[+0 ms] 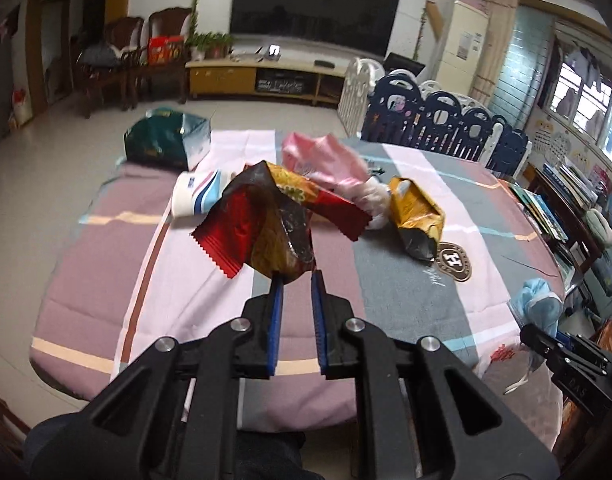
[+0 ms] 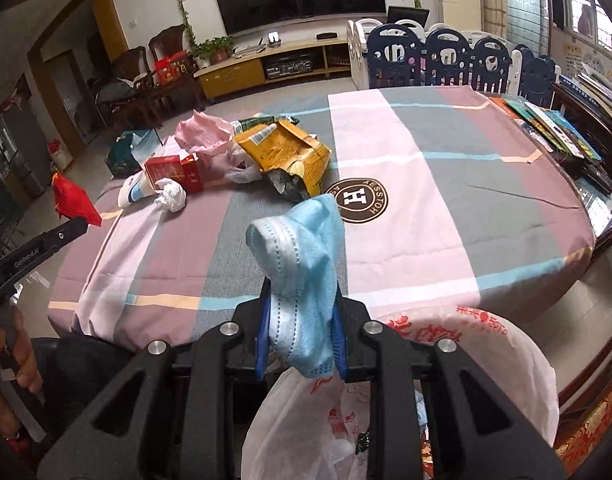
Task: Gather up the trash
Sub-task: 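Lift the red wrapper with the left gripper while the right lifts the blue mask, then carry both items over the wastebasket and open both grippers to drop them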
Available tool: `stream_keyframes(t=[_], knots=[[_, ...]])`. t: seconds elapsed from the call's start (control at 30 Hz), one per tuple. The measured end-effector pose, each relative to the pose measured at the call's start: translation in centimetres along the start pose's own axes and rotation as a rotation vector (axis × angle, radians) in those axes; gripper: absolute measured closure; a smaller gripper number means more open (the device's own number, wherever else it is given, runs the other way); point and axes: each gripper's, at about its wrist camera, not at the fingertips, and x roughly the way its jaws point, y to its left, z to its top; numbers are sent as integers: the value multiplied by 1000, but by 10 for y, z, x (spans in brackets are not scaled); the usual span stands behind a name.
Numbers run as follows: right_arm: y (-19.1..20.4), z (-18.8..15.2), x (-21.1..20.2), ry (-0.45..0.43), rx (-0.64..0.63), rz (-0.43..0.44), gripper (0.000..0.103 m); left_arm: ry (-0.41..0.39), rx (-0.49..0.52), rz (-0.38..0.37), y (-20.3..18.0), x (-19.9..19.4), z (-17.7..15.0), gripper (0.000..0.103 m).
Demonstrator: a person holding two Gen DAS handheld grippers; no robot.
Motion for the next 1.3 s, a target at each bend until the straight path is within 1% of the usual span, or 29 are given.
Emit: stream_keyframes(t=[0.1,0.2,0.3,0.4,0.47,0.57,0.67,0.77,0.83,0.87,0.9,0.93,0.97,1.0,1.07,1.17,1.2,1.23,1.27,1.3], knots=[[-4,-1,-18,-22,7,1,77,-3,17,-44,-14,-14,-5,88],[-12,-2,-34,-38,17,-5,77,6,71,-79,-36,-20,-17,88],[-26,-5,-51,-47,30,-24,77,35,116,-132,-59,-21,-30,88],[-40,-14,-63,-44,34,-57,77,65,138,-192,-77,-21,-40,88],[-51,-24,-67,-28,44,-71,77,82,157,-230,-86,-21,-45,88],[-67,-45,-60,28,86,-67,77,92,182,-273,-98,-23,-48,88],[-80,-69,-44,108,152,-46,77,97,184,-293,-103,-27,-47,88],[-84,-89,-28,173,165,-62,77,103,204,-312,-111,-30,-49,88],[-89,-100,-17,221,185,-77,72,125,205,-353,-116,-30,-52,88],[-93,-103,-14,245,209,-80,63,136,200,-369,-117,-29,-54,88],[-100,-107,-14,256,249,-75,55,158,190,-401,-119,-28,-56,88],[-106,-108,-17,245,284,-63,50,177,184,-426,-121,-26,-58,88],[-110,-108,-23,223,312,-58,43,196,178,-449,-123,-24,-60,88],[-116,-106,-31,186,336,-65,40,220,174,-483,-127,-22,-63,88],[-128,-100,-52,96,374,-104,38,266,171,-558,-136,-17,-69,88],[-148,-92,-78,-11,433,-167,35,322,199,-642,-153,-14,-82,88],[-155,-91,-83,-31,446,-183,35,354,229,-686,-163,-13,-89,88],[-162,-87,-86,-44,457,-202,35,368,252,-711,-170,-13,-94,88],[-167,-86,-90,-52,466,-219,35,391,291,-738,-178,-13,-101,85],[-173,-85,-94,-60,476,-230,35,411,340,-741,-188,-13,-110,76]])
